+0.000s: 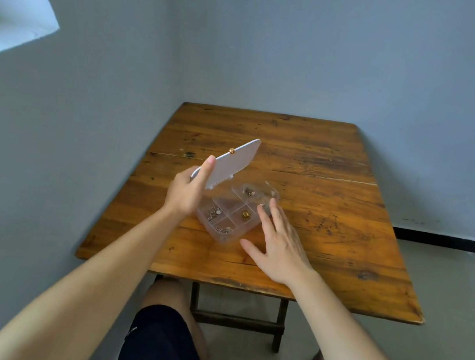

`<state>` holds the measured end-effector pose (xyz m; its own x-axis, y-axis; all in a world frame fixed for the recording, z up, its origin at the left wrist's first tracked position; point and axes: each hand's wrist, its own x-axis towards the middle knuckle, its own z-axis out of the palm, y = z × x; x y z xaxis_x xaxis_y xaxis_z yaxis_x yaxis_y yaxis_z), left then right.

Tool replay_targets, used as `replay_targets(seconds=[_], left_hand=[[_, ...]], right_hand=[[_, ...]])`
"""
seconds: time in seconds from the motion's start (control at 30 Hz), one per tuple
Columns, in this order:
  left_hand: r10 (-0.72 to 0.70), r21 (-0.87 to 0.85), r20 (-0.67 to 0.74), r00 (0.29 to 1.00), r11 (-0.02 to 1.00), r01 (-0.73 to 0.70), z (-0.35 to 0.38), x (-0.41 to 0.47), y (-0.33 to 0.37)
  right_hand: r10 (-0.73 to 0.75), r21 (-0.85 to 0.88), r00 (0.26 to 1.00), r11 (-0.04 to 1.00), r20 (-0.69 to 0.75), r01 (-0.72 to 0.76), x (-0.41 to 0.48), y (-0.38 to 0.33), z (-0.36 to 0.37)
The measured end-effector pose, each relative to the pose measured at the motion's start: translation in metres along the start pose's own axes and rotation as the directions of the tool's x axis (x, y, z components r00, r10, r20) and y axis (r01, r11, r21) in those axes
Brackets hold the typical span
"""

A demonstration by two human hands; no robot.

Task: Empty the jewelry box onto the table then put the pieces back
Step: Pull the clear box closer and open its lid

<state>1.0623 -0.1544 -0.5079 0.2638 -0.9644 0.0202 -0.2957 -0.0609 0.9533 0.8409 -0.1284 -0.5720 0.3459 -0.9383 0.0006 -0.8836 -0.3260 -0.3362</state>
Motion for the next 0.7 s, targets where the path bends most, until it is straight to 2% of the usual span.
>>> replay_targets(seconds=[0.07,0.13,0.2,0.33,0.43,0.5,0.7], left_hand=[[-0.019,-0.062,-0.112,0.993,0.998,0.012,0.001,0.005,0.005],[0.008,-0.098,-0.254,0.967,0.995,-0.034,0.001,0.01,0.012],[0.057,-0.063,-0.314,0.948,0.995,-0.081,0.001,0.011,0.014],[0.096,0.015,-0.162,0.982,0.995,-0.095,0.006,0.014,-0.014],[0.046,-0.041,-0.013,0.999,0.998,-0.047,0.012,0.005,-0.03],[0.002,-0.063,0.056,0.998,0.998,0.001,0.015,0.0,-0.042],[-0.233,-0.199,0.038,0.972,0.951,0.236,0.013,0.02,-0.051]], right_hand=[[0.005,-0.009,1.0,1.0,-0.003,-0.006,0.0,0.0,0.0],[0.014,-0.017,1.0,1.0,-0.007,-0.015,0.0,-0.001,0.002],[0.021,-0.027,1.0,0.999,-0.013,-0.022,0.001,-0.004,0.005],[-0.002,-0.108,0.999,0.994,-0.038,-0.002,0.002,-0.002,0.013],[-0.053,-0.168,0.996,0.985,-0.067,0.041,0.005,0.003,0.014],[-0.082,-0.144,0.995,0.987,-0.065,0.072,0.007,0.004,0.015],[-0.071,-0.139,0.997,0.988,-0.04,0.065,0.003,-0.009,0.019]])
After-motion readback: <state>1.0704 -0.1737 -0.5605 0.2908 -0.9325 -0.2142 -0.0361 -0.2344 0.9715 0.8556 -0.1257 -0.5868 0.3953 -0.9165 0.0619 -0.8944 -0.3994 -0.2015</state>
